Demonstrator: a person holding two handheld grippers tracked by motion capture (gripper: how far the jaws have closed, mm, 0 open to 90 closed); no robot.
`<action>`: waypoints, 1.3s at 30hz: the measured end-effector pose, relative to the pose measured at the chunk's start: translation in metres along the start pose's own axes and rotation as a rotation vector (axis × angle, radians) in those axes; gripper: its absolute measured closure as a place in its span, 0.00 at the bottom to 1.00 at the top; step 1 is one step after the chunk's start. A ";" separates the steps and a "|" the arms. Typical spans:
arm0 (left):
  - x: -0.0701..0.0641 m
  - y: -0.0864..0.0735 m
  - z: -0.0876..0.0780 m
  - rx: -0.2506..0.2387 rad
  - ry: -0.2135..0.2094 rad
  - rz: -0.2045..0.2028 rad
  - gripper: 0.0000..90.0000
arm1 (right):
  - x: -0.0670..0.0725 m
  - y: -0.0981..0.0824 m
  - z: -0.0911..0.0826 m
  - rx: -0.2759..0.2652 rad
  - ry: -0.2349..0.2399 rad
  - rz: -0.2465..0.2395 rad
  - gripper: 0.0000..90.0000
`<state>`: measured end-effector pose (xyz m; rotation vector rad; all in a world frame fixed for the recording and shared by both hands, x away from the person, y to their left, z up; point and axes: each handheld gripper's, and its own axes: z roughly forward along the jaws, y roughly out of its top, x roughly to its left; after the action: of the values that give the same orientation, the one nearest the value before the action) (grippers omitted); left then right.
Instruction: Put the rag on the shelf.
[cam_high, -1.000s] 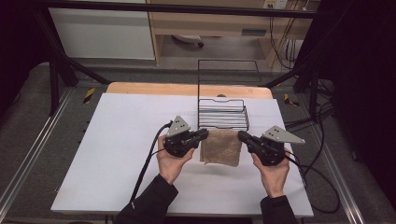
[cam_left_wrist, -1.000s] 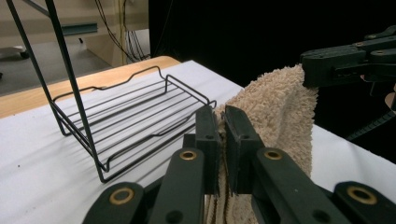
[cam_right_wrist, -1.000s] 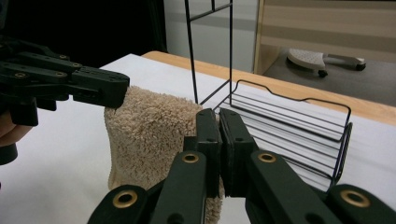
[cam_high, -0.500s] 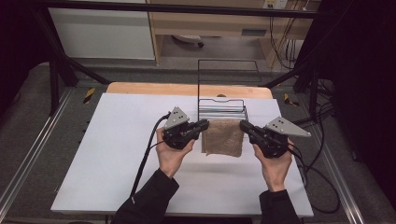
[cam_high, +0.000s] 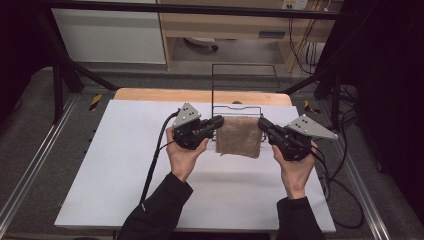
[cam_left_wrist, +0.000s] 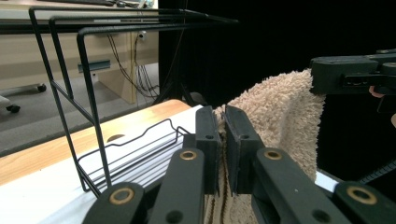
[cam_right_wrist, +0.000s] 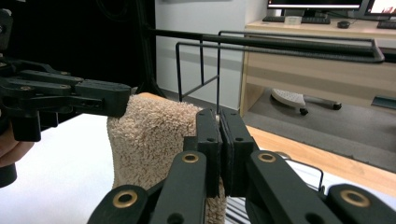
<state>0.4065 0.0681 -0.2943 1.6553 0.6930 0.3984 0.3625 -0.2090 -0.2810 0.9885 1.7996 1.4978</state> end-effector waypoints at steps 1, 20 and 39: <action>0.000 0.001 0.000 -0.006 0.001 -0.003 0.94 | 0.000 0.002 0.000 -0.004 -0.002 -0.001 0.97; 0.009 0.036 0.004 -0.057 0.019 0.004 0.94 | -0.004 0.038 0.008 -0.054 -0.026 -0.026 0.97; 0.017 0.070 0.008 -0.115 0.039 0.007 0.94 | -0.009 0.071 0.014 -0.118 -0.052 -0.039 0.98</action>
<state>0.4397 0.0666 -0.2295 1.5450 0.6808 0.4688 0.3909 -0.2025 -0.2144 0.9210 1.6648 1.5225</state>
